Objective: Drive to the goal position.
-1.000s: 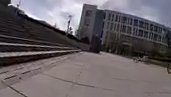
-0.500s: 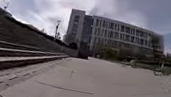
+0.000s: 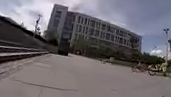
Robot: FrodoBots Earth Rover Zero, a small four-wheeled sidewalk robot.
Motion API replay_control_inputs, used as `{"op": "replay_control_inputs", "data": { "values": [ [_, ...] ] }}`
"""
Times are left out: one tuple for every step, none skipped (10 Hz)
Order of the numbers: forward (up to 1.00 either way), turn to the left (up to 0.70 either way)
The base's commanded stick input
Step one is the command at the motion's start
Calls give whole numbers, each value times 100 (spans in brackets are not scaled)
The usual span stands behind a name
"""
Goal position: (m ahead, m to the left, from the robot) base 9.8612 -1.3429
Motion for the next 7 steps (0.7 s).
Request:
{"op": "replay_control_inputs", "data": {
  "values": [
    [6,0],
    [31,0],
    [70,0],
    [70,0],
    [70,0],
    [70,0],
    [70,0]
  ]
}}
